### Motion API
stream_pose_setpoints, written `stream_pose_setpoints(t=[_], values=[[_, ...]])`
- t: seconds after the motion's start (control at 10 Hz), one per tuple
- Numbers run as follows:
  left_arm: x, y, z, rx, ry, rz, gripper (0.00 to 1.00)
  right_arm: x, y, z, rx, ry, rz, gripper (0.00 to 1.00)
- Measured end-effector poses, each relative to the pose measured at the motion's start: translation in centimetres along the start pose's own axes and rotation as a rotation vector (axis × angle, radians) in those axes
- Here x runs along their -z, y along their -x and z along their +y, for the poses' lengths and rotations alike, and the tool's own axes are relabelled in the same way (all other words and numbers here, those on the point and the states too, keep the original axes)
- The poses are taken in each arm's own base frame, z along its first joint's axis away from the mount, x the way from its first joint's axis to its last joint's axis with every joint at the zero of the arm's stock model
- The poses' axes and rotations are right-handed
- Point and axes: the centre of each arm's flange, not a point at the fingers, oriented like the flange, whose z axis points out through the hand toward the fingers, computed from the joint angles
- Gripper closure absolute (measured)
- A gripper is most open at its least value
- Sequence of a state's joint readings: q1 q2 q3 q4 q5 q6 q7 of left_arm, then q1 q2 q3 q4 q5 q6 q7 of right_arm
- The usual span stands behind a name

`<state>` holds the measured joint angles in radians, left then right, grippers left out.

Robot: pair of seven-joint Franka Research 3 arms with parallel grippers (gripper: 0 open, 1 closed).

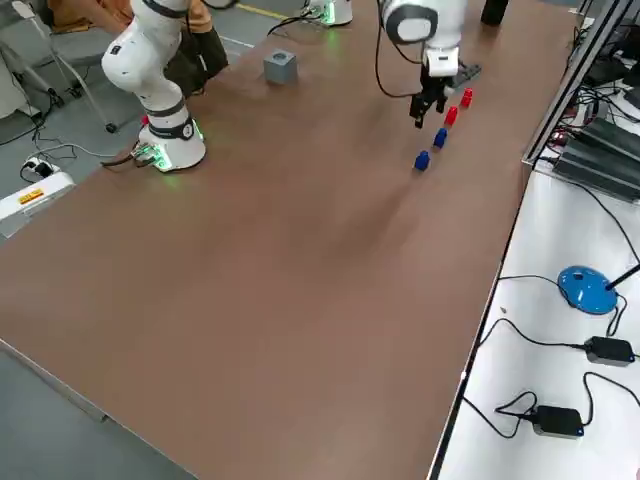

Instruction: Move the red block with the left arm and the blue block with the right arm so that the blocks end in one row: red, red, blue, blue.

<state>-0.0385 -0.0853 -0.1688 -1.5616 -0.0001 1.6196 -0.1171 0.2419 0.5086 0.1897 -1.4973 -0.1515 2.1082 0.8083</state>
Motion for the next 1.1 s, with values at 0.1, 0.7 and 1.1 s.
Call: stream_pose_setpoints(t=[0.1,0.7,1.1], values=[[-0.2,0.1,-1.6,0.037,0.041,-0.014,0.03,3.8,-0.5,3.6,0.011,0.002,0.004,0.0],[-1.9,-0.1,-4.2,0.073,0.06,-0.024,0.03,21.3,0.1,23.7,0.168,0.022,-0.088,0.0],[-2.4,-2.3,-5.4,0.091,0.053,-0.013,0.02,24.0,-0.5,31.9,0.331,0.005,-0.12,0.0]])
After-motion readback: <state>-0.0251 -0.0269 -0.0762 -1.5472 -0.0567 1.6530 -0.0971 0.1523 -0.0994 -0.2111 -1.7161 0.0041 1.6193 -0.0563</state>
